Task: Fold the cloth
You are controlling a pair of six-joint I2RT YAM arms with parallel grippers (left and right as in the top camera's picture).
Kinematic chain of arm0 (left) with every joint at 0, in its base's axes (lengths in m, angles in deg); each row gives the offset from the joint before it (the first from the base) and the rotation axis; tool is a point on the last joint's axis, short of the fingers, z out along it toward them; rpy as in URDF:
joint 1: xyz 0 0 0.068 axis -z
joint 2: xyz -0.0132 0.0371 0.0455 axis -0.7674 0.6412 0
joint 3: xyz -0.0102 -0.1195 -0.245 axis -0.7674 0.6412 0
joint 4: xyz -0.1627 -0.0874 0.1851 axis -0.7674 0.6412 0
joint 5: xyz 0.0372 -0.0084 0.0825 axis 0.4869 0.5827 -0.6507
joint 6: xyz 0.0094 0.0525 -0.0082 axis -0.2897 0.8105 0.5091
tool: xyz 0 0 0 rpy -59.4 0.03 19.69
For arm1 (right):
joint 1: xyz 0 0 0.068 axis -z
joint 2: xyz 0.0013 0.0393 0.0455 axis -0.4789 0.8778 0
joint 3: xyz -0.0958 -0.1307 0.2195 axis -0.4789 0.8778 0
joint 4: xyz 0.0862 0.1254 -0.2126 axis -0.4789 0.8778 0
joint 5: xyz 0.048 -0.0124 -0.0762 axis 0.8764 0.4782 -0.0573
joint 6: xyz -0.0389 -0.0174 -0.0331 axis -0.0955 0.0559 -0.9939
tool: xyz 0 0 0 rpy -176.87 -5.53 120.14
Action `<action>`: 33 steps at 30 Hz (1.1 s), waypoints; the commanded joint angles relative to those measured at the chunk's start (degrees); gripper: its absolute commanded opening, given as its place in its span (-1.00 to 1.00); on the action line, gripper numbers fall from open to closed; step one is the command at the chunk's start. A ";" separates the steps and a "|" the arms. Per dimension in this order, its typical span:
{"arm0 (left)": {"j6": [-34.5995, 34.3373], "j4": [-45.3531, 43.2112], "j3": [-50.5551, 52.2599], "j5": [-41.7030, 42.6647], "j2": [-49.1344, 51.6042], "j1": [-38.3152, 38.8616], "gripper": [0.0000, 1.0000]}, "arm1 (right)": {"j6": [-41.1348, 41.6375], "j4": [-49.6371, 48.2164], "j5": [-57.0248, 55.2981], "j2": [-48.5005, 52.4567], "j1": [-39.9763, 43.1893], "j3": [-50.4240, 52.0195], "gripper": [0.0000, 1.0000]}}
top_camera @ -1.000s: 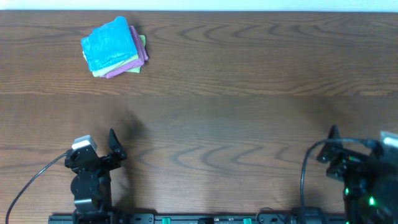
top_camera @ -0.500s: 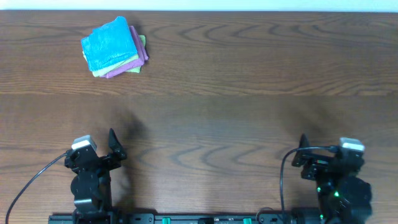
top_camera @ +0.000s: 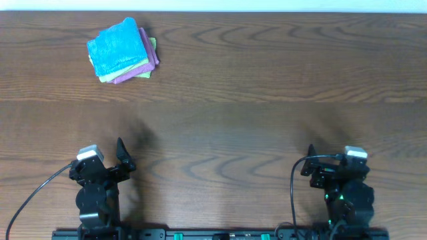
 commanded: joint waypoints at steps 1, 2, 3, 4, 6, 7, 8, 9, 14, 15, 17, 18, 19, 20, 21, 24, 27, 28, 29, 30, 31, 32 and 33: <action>-0.04 0.35 1.51 -0.81 -0.37 0.15 0.90 | 1.07 -0.28 0.39 -0.68 0.13 2.14 0.99; -0.02 0.35 1.51 -0.81 -0.37 0.15 0.90 | 1.07 -0.52 0.39 -0.68 0.13 2.78 0.98; -0.02 0.35 1.51 -0.81 -0.37 0.15 0.90 | 1.07 -0.90 0.42 -0.68 0.13 3.61 0.99; -0.02 0.35 1.51 -0.81 -0.37 0.15 0.90 | 1.03 -1.25 0.39 -0.68 0.13 3.63 0.99; -0.02 0.35 1.51 -0.81 -0.37 0.15 0.90 | 1.01 -1.66 0.07 -0.76 0.13 3.67 0.99; -0.02 0.35 1.51 -0.81 -0.37 0.15 0.90 | 1.01 -1.70 -0.42 -0.90 0.13 3.67 0.98; -0.02 0.35 1.51 -0.81 -0.37 0.15 0.90 | 0.98 -1.70 -0.76 -1.01 0.13 3.67 0.99; -0.02 0.35 1.51 -0.81 -0.37 0.15 0.90 | 0.98 -1.68 -0.92 -1.05 0.15 3.67 0.98; -0.02 0.35 1.51 -0.81 -0.37 0.15 0.90 | 1.03 -1.66 -0.85 -1.09 0.15 3.67 0.98; -0.02 0.35 1.51 -0.81 -0.37 0.15 0.90 | 1.03 -1.66 -0.85 -1.09 0.15 3.67 0.98; -0.04 0.35 1.51 -0.81 -0.37 0.15 0.90 | 1.03 -1.64 -0.85 -1.09 0.15 3.67 0.98; -0.02 0.35 1.51 -0.81 -0.37 0.15 0.90 | 1.03 -1.66 -0.85 -1.09 0.15 3.67 0.99; -0.02 0.35 1.51 -0.81 -0.37 0.15 0.90 | 1.03 -1.66 -0.85 -1.09 0.15 3.67 0.98; -0.04 0.35 1.51 -0.81 -0.37 0.15 0.90 | 1.03 -1.66 -0.85 -1.11 0.15 3.67 0.99; -0.02 0.35 1.51 -0.81 -0.37 0.15 0.90 | 1.03 -1.66 -0.85 -1.33 0.13 3.67 0.98; -0.02 0.35 1.51 -0.81 -0.37 0.15 0.90 | 1.03 -1.64 -0.85 -2.34 0.15 3.67 0.98; -0.04 0.35 1.51 -0.81 -0.37 0.15 0.90 | 1.03 -1.64 -0.85 -2.86 0.15 3.67 0.98; -0.02 0.35 1.51 -0.81 -0.37 0.15 0.90 | 1.03 -1.64 -0.85 -2.82 0.15 3.67 0.99; -0.04 0.35 1.51 -0.81 -0.37 0.15 0.90 | 1.03 -1.64 -0.85 -2.82 0.15 3.67 0.98; -0.02 0.35 1.51 -0.81 -0.37 0.15 0.90 | 1.03 -1.64 -0.85 -2.82 0.15 3.67 0.98; -0.02 0.35 1.51 -0.81 -0.37 0.15 0.90 | 1.03 -1.64 -0.85 -2.82 0.15 3.67 0.98; -0.04 0.35 1.51 -0.81 -0.37 0.15 0.90 | 1.03 -1.64 -0.85 -2.82 0.15 3.67 0.98; -0.04 0.35 1.51 -0.81 -0.37 0.15 0.90 | 1.03 -1.64 -0.85 -2.82 0.15 3.67 0.98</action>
